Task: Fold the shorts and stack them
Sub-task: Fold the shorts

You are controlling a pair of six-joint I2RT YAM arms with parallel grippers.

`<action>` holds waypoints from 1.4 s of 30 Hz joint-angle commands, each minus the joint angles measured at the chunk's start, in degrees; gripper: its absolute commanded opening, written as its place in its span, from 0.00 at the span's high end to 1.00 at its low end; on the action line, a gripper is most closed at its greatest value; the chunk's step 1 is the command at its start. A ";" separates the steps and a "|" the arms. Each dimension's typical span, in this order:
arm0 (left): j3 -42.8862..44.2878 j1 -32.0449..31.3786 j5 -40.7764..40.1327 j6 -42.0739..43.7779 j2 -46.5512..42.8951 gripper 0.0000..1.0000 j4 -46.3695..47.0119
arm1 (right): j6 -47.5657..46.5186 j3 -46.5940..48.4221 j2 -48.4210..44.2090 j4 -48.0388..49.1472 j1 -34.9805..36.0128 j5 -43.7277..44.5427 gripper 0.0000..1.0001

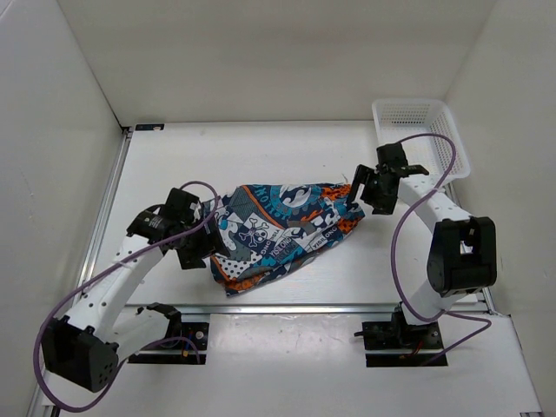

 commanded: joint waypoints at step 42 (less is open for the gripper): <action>5.79 7.08 -6.19 4.85 15.72 0.90 0.59 | 17.22 -29.24 -28.13 0.55 1.51 7.41 0.06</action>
